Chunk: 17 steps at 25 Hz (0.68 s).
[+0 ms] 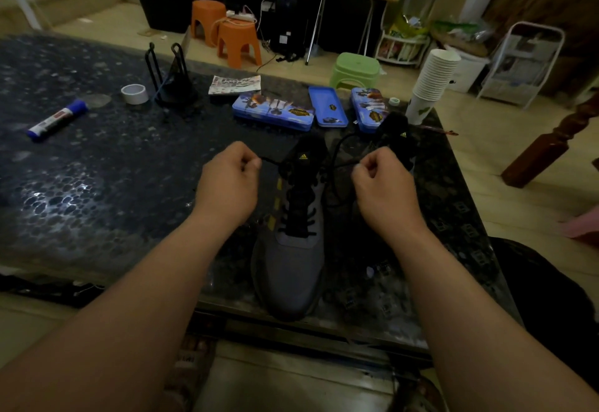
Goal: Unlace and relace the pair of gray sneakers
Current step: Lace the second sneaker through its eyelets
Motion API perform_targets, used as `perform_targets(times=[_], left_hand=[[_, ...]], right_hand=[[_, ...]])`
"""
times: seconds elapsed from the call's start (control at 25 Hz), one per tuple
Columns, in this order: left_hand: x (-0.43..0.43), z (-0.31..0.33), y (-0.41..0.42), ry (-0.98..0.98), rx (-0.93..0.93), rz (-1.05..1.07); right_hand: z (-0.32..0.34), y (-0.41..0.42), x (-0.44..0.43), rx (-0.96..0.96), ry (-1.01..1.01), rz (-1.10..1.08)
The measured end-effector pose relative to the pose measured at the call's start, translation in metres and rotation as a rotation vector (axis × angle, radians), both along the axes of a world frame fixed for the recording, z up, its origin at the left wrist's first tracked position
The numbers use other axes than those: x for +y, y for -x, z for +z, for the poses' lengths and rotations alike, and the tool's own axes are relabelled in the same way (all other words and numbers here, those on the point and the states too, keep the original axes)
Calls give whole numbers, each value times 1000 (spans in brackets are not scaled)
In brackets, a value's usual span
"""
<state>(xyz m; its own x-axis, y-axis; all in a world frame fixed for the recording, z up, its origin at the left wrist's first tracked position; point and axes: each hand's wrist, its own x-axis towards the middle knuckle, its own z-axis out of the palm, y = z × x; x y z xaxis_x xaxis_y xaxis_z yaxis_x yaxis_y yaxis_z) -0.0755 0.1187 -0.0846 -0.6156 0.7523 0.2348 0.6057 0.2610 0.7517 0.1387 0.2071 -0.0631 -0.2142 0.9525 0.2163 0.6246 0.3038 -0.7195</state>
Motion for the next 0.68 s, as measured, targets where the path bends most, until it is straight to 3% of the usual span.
perform_targets(times=[0.2, 0.32, 0.44, 0.52, 0.68], left_hand=[[-1, -4, 5, -67, -128, 191], [-5, 1, -13, -65, -20, 206], [-7, 8, -35, 81, 46, 138], [-3, 8, -41, 126, 42, 104], [9, 8, -39, 139, -156, -13]], right_hand=[[-4, 3, -2, 154, 87, -145], [0, 11, -9, 289, 211, -164], [-1, 20, -27, 63, 245, -26], [-3, 30, -32, 17, 282, 33], [2, 39, -27, 3, 299, 21]])
